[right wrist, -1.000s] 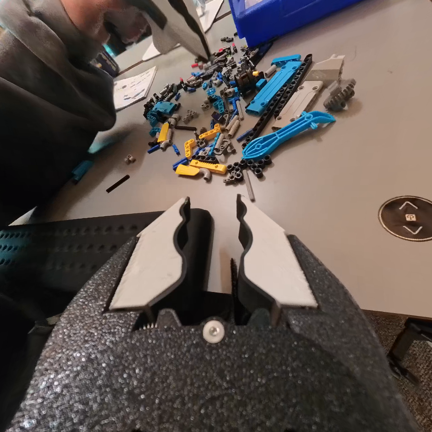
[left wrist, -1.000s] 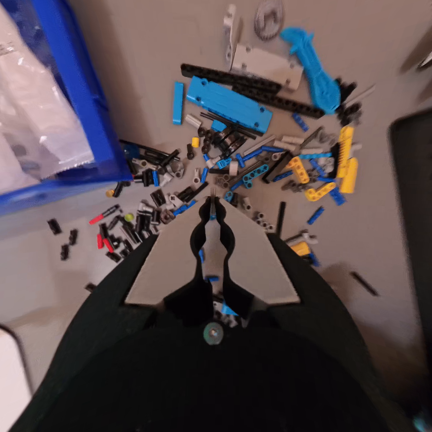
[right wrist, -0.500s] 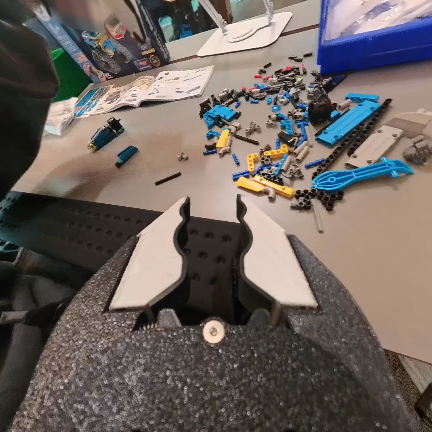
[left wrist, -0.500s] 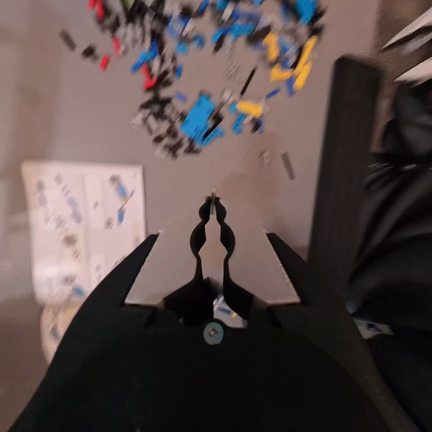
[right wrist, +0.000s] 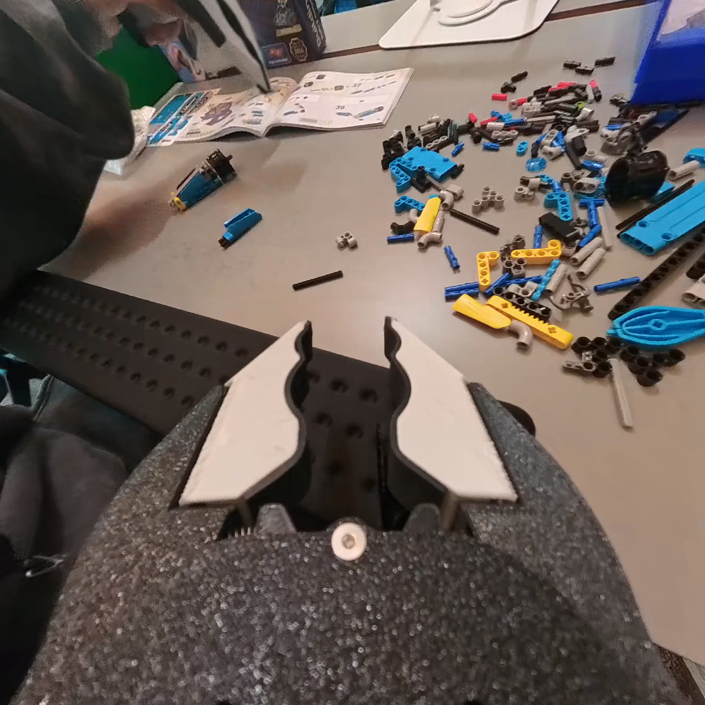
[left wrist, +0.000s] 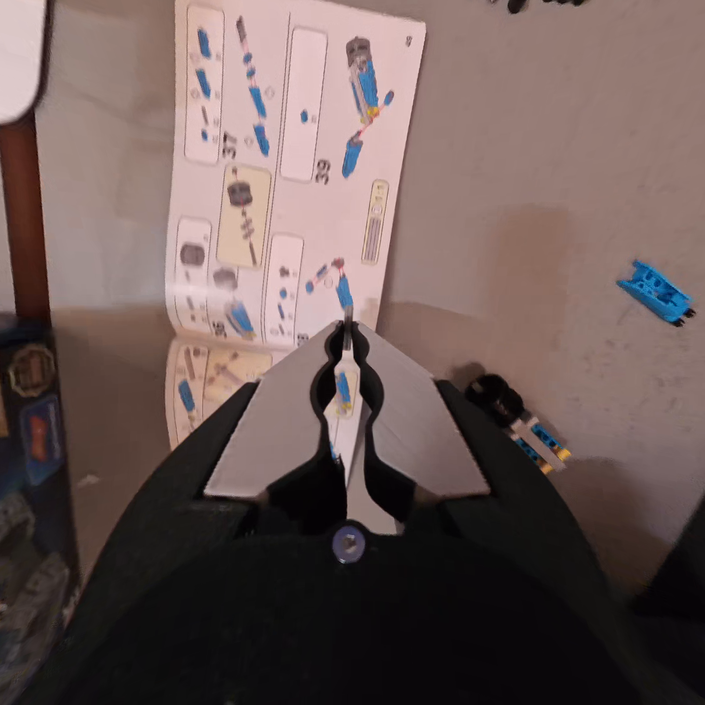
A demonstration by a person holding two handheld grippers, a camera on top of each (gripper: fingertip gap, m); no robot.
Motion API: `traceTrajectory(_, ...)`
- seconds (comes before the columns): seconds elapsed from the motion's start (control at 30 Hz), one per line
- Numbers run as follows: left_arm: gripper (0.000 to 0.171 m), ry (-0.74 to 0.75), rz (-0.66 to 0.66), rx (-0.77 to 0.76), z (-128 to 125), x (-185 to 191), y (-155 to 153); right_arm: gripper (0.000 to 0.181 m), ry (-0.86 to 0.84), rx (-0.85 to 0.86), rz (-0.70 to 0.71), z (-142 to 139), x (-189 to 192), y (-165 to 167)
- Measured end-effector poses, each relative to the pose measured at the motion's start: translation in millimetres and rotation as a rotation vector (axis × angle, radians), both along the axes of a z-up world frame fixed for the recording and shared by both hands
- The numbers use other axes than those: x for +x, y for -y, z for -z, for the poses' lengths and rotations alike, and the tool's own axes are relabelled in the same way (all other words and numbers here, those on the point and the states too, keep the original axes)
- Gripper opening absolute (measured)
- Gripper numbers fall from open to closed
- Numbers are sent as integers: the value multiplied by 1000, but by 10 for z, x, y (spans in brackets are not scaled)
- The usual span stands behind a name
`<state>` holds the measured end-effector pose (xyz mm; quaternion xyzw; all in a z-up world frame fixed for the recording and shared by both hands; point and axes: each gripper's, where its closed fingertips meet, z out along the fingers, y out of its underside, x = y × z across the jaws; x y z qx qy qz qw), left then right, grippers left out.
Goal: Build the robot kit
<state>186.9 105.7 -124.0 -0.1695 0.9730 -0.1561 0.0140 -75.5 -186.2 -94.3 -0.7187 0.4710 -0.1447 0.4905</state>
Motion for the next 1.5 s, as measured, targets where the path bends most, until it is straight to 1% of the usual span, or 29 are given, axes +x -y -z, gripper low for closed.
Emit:
traceTrajectory(0.03,3,-1,21,-6,18,16,107,38,-7,-5,-4,22,-1,-19)
traceTrajectory(0.1,3,-53,59,-13,85,-6,300,38,-12,-19,-12,48,-5,-50)
traceTrajectory(0.17,3,-113,94,18,183,-44,393,38,-9,-44,-14,63,-8,-56)
traceTrajectory(0.23,3,-119,111,49,256,-21,424,37,-5,-65,-12,72,-10,-47)
traceTrajectory(0.37,3,-118,126,89,331,-8,392,37,-3,-73,-15,75,-16,-43)
traceTrajectory(0.5,3,-101,128,108,349,8,390,37,-26,-57,-29,114,-17,-68)
traceTrajectory(0.73,3,-146,96,76,370,-28,494,37,-20,-86,-27,123,-17,-74)
traceTrajectory(0.97,3,-114,94,101,373,14,449,37,-23,-79,-29,116,-23,-75)
traceTrajectory(1.33,3,-125,103,84,386,-4,458,37,-28,-94,-32,129,-28,-89)
traceTrajectory(1.43,3,-122,92,79,365,-1,449,37,-28,-93,-32,127,-27,-88)
traceTrajectory(1.5,3,-87,60,73,252,59,382,37,-21,-96,-25,116,-22,-76)
